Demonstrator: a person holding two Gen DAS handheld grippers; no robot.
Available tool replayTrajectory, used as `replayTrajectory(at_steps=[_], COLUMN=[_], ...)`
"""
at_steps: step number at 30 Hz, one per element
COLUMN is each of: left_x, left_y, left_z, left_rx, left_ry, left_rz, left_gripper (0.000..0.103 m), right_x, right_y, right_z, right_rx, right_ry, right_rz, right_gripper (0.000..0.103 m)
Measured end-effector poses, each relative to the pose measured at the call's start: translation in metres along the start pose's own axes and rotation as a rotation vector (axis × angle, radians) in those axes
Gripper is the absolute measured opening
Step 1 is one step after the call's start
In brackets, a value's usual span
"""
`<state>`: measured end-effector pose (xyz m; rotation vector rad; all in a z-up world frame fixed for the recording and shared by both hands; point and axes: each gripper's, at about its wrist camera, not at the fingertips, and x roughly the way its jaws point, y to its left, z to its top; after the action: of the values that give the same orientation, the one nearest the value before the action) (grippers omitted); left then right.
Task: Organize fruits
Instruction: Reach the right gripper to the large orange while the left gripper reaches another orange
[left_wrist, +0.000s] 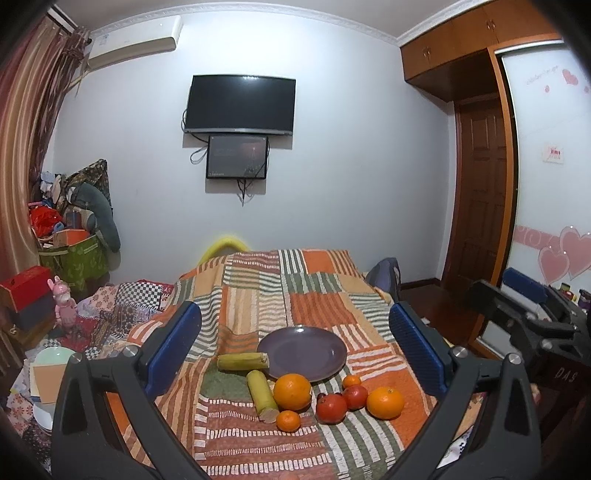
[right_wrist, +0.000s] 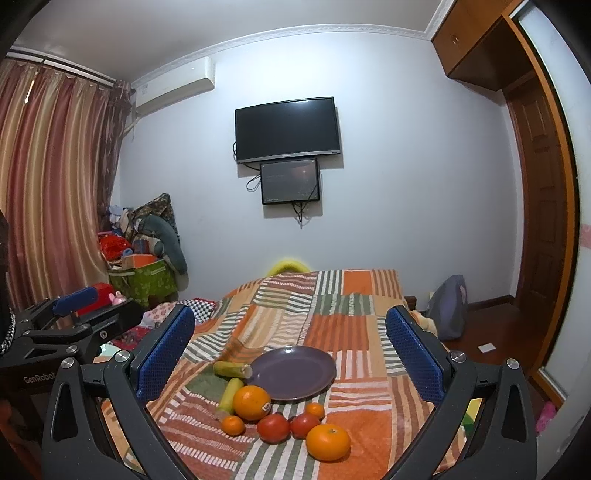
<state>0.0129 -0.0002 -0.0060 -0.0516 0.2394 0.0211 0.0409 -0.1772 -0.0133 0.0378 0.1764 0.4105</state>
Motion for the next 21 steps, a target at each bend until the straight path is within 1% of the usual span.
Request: replayTrajectory(at_steps=[2, 4, 6, 8, 11, 13, 14, 15, 16, 17, 18, 19, 20, 21], left_x=[0.005, 0.01, 0.018, 0.027, 0.044, 0.055, 0.062, 0.07, 0.077, 0.085, 0.095, 0.1, 0.108, 0.115], left_y=[0.002, 0.003, 0.005, 0.008, 0.013, 0.015, 0.017, 0.019, 0.021, 0.024, 0.026, 0.027, 0.028, 0.029], left_z=[-0.002, -0.004, -0.007, -0.01, -0.017, -0.022, -0.025, -0.029, -0.032, -0.036, -0.041, -0.045, -0.05, -0.055], left_rx=[0.005, 0.012, 0.021, 0.026, 0.024, 0.023, 0.023, 0.02, 0.016, 0.011, 0.007, 0.005, 0.004, 0.006], left_ry=[0.017, 0.029, 0.051, 0.084, 0.136, 0.168, 0.19, 0.217, 0.241, 0.269, 0.305, 0.325, 0.351, 0.378], left_rz=[0.007, 0.015, 0.019, 0.013, 0.008, 0.01, 0.007, -0.001, -0.011, -0.023, -0.036, -0.042, -0.051, -0.061], left_gripper=[0.102, 0.096, 0.086, 0.082, 0.075, 0.071, 0.067, 0.062, 0.059, 0.052, 0.046, 0.044, 0.04, 0.04], right_x=[0.003, 0.008, 0.013, 0.02, 0.03, 0.037, 0.042, 0.045, 0.051, 0.054, 0.056, 0.059, 0.061, 0.063], right_y=[-0.004, -0.008, -0.01, -0.013, -0.02, -0.025, -0.029, -0.033, -0.037, -0.041, -0.044, -0.047, -0.05, -0.051], right_z=[-0.001, -0.003, -0.006, -0.01, -0.02, -0.026, -0.031, -0.035, -0.04, -0.043, -0.047, -0.052, -0.057, -0.061], right_rx=[0.006, 0.003, -0.011, -0.031, -0.045, -0.041, -0.036, -0.03, -0.024, -0.019, -0.012, -0.006, -0.001, 0.0], right_ry=[0.008, 0.021, 0.042, 0.073, 0.126, 0.172, 0.202, 0.225, 0.257, 0.279, 0.302, 0.324, 0.348, 0.364], right_rz=[0.007, 0.003, -0.01, -0.021, -0.018, -0.008, -0.004, -0.002, 0.002, 0.006, 0.013, 0.023, 0.034, 0.041], right_gripper=[0.103, 0.103, 0.103, 0.103, 0.094, 0.084, 0.08, 0.074, 0.069, 0.067, 0.062, 0.058, 0.056, 0.054])
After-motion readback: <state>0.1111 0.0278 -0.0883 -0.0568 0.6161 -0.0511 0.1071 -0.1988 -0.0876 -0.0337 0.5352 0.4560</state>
